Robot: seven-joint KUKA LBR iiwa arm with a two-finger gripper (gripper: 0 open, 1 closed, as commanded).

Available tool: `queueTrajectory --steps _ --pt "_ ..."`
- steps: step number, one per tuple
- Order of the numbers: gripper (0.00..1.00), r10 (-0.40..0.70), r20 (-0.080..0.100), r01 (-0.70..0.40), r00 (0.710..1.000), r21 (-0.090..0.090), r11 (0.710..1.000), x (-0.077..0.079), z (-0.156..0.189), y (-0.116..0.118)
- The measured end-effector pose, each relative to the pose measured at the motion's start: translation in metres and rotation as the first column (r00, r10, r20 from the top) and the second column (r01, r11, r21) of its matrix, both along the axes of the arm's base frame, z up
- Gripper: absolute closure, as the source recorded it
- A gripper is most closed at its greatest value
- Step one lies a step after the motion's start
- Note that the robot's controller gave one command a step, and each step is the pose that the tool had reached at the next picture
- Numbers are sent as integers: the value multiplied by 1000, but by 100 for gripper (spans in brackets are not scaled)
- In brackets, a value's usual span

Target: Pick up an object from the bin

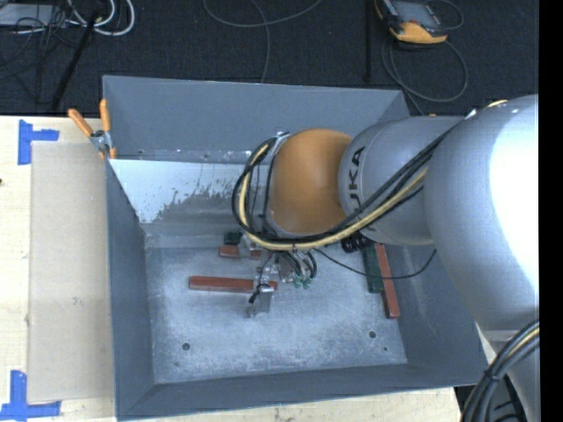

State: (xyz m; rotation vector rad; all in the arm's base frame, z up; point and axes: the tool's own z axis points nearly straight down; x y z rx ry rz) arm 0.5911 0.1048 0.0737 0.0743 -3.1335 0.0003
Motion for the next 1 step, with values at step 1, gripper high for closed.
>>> queueTrajectory --steps 1 --pt "0 -105 2 105 994 1 994 -35 -5 41"
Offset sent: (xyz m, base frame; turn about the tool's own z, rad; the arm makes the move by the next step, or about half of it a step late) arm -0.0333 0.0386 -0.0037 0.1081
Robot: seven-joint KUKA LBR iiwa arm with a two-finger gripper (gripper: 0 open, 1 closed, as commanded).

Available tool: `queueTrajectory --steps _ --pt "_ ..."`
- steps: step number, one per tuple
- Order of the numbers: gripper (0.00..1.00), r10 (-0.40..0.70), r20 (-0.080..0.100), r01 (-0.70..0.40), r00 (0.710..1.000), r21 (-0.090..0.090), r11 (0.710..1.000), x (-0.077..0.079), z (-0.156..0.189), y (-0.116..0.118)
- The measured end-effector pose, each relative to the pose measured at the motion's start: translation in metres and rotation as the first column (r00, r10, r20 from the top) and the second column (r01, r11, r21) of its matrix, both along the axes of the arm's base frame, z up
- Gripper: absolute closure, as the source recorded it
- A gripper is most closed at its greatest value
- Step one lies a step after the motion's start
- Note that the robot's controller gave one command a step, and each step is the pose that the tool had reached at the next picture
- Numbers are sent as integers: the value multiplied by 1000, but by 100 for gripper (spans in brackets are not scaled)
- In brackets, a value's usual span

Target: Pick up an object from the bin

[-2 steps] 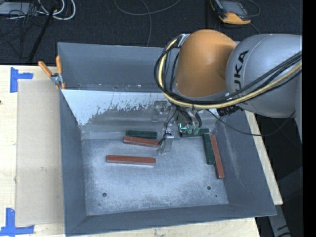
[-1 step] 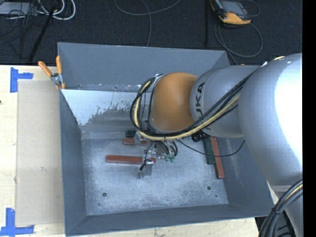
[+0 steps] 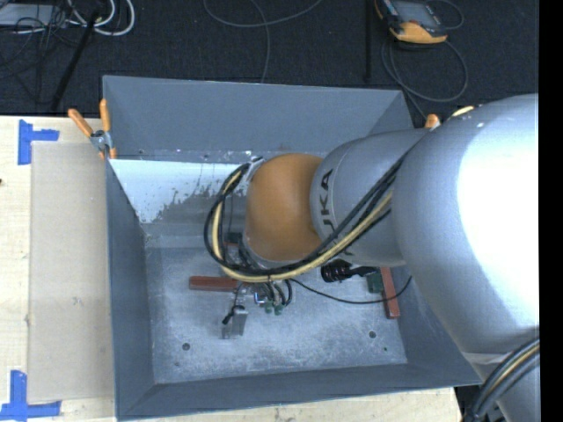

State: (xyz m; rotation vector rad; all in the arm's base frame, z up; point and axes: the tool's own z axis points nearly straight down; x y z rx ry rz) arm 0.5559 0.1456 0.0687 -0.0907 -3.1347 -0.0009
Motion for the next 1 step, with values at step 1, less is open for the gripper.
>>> queueTrajectory --steps 1 --pt "100 -4 3 4 1000 -1 1000 2 1 -2"
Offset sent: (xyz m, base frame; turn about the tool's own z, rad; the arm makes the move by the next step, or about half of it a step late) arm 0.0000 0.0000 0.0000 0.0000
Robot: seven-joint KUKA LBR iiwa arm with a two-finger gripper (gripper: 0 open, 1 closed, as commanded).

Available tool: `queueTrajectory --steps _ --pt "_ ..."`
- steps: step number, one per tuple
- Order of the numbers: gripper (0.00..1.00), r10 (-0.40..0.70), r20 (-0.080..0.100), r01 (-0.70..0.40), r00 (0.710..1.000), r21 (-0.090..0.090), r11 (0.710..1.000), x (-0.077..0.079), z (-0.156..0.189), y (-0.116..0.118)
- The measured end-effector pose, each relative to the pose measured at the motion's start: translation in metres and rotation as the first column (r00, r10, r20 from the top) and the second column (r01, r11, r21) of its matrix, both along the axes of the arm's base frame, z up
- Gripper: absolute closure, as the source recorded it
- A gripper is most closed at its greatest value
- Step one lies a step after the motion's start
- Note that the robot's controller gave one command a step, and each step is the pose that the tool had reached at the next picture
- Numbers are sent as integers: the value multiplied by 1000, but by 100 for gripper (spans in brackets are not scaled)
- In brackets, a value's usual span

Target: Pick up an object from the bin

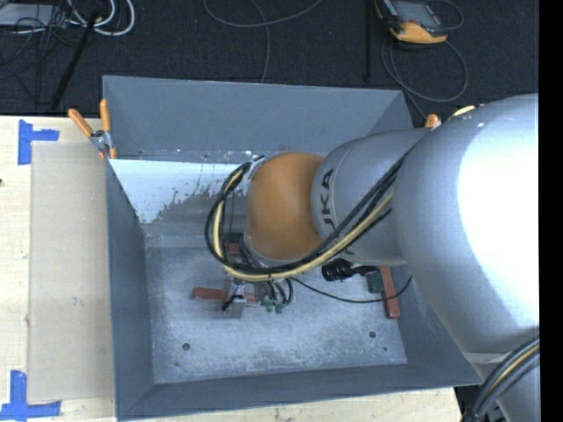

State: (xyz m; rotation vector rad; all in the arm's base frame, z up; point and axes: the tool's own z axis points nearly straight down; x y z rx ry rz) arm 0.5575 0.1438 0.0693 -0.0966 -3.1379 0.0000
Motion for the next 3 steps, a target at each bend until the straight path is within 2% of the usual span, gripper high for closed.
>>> queueTrajectory --steps 1,2,3 --pt "0 -1 0 1 1000 0 1000 0 0 0" --pt "100 -3 0 3 1000 0 1000 0 0 -1" --pt "100 56 12 -56 998 3 998 28 165 33"
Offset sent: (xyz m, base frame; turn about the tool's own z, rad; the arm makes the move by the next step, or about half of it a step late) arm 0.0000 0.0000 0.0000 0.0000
